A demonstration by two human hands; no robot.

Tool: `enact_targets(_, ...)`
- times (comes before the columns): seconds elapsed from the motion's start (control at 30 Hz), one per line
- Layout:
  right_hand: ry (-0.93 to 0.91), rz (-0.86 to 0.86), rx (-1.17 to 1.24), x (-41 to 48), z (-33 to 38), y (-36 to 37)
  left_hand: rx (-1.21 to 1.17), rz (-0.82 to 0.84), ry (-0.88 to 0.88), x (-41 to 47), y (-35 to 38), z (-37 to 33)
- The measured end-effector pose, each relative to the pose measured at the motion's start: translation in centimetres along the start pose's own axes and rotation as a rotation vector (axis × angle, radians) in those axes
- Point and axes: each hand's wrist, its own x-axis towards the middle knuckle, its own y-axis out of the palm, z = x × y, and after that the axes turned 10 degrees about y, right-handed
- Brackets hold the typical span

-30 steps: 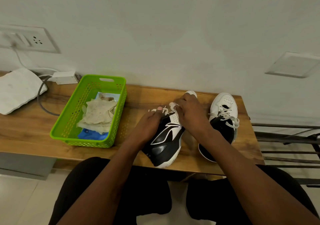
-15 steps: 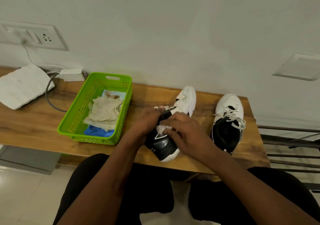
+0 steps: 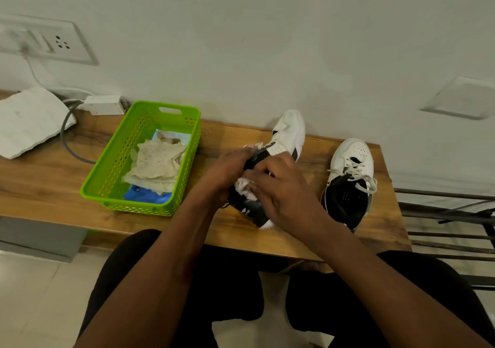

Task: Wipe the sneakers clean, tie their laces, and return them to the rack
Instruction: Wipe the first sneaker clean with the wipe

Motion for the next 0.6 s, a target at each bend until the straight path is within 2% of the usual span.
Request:
enact_targets(0.13,0.232,-0.083,-0.051,1.6,-3.0,-0.4,0.022,0.046,0.057,-0.4,0.3,0.5)
enact_targets(0.23,0.420,-0.066,-0.047,2.7,-5.8,-0.3,0.223,0.056,0.121,-0.8,0.6,0.2)
enact_targets(0.43,0.536,0.038,-0.095,2.9,-8.3,0.4,0.645,0.262,0.259,-2.0,0.4,0.6)
enact_targets(0.6,0.388,0.094,0.122,1.4,-4.3,-0.1,0.630,0.244,0.323,-2.5,-0.5,1.6)
